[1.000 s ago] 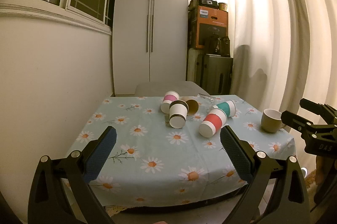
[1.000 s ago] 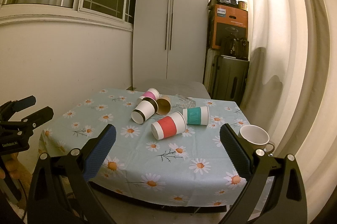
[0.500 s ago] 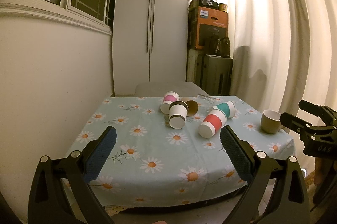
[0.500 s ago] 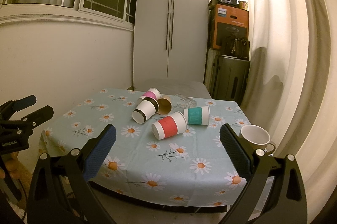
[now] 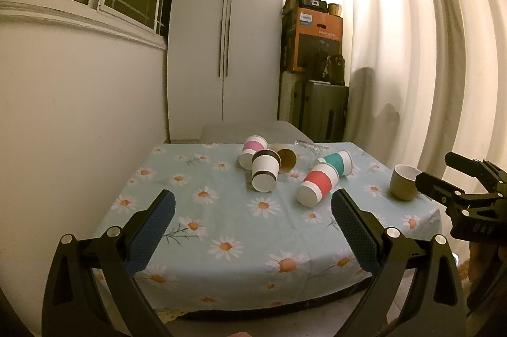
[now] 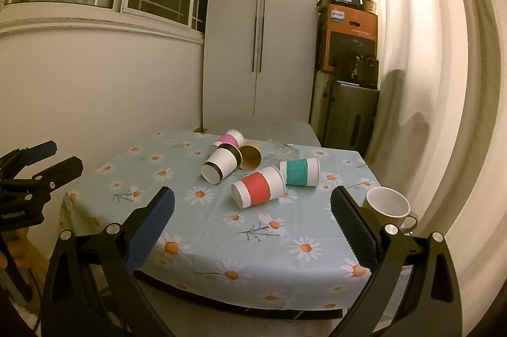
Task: Flip cup upright
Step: 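Reach the right gripper to the red-banded cup and close on it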
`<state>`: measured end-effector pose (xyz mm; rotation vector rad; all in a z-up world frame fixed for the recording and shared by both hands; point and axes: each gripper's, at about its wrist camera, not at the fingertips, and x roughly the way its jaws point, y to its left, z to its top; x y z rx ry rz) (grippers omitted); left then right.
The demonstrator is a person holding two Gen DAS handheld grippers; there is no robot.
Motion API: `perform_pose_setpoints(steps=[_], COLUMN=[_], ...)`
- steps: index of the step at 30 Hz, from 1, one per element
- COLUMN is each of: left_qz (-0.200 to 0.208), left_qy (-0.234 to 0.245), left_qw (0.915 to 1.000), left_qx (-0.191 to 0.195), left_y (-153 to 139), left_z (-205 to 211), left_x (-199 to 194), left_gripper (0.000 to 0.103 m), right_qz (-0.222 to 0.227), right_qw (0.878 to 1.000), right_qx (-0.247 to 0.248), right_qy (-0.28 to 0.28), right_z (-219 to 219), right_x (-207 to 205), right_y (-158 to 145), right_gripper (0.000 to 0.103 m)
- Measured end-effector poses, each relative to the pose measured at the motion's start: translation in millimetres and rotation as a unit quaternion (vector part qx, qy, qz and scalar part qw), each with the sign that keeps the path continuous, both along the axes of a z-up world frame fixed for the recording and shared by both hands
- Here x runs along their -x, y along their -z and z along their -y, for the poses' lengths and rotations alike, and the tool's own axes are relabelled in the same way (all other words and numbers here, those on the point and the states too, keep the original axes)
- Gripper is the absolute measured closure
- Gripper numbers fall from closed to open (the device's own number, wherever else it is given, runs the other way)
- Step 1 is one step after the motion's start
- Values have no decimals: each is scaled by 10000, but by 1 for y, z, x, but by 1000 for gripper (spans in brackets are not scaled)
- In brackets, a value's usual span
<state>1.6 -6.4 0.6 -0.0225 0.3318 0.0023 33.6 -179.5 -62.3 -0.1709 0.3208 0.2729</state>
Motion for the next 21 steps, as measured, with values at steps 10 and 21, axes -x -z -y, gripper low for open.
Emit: perform_pose_setpoints(steps=[10, 21], left_qz=[-424, -817], left_qy=[99, 556], left_qw=[9991, 9950], left_qx=[-12, -146], left_y=[3, 9], left_z=[-4, -6], left_x=[-34, -105], left_gripper=[7, 7], right_qz=[-839, -2673], right_qw=[9955, 9355], right_qx=[-437, -2273], right_qy=[107, 404], right_z=[2, 31], right_x=[-50, -170], right_y=[4, 34], right_gripper=[5, 5])
